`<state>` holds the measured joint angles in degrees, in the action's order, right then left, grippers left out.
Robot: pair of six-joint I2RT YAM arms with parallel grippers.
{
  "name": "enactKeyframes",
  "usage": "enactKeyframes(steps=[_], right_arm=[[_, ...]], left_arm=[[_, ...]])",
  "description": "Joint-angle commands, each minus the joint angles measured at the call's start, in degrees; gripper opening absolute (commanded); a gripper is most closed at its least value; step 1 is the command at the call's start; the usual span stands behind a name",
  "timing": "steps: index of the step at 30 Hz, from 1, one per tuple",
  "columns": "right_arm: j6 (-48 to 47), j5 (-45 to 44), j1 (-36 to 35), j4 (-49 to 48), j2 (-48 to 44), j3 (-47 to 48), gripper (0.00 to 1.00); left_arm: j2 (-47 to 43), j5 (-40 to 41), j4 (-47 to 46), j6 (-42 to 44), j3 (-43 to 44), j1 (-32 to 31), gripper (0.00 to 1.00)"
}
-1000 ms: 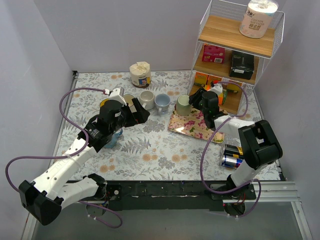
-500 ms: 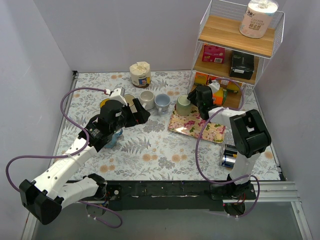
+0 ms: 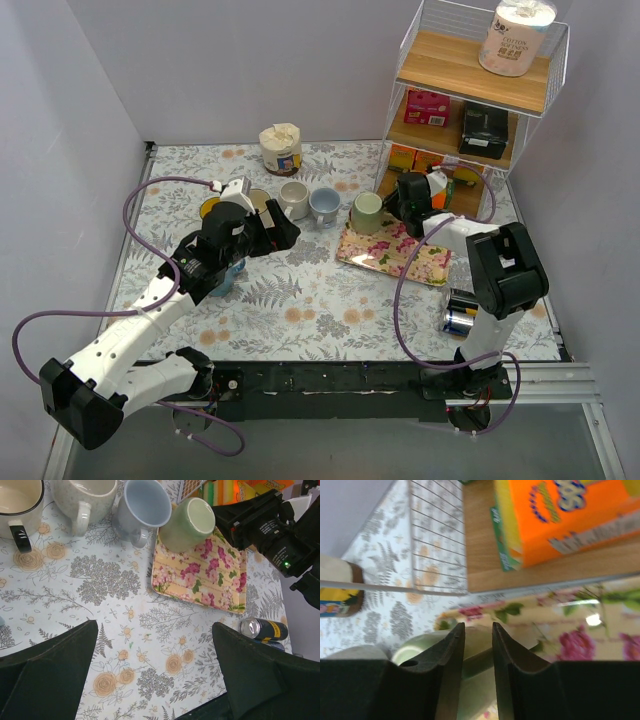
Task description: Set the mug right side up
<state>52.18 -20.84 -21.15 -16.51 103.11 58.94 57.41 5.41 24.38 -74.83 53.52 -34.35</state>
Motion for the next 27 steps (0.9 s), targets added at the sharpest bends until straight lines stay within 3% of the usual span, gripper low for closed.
enactKeyframes(steps=[1,7,11,18,19,20,22,27], right_arm=[[1.87,2.12,0.4,8.68,-3.53,-2.42,0.36],[-0.06,4.58,0.32,10.1,-9.14,-6.64,0.35],[-7.34,3.01,0.32,10.01,-13.1,-8.05,0.38],[-34.22,9.49,0.32,5.53,-20.22,-10.6,0.66],[-38.6,9.15,0.32,5.44,-21.45,-11.21,0.73],[-40.04,8.54,0.49,4.57,-21.89,-11.47,0.9],[-44.43,9.41,0.58,4.12,-22.86,-11.83,0.92],[-60.33,27.93,1.46,9.81,-22.7,-8.15,0.92]], left_arm=[[-1.42,-0.4,-0.65,-0.05,-1.31,-0.02,0.98],[-1.6,-0.66,-0.91,-0.23,-1.75,0.07,0.98],[-2.21,-0.75,-0.91,-0.23,-1.75,0.07,0.98],[-2.74,-0.14,-0.83,-0.14,-1.92,-0.02,0.98],[-2.74,-0.14,-0.91,-0.06,-1.92,-0.02,0.98],[-2.74,0.12,-0.91,0.03,-1.84,-0.02,0.98],[-2.74,0.3,-1.26,0.12,-1.66,0.07,0.98],[-1.6,0.13,-2.06,1.26,-1.05,0.07,0.98]])
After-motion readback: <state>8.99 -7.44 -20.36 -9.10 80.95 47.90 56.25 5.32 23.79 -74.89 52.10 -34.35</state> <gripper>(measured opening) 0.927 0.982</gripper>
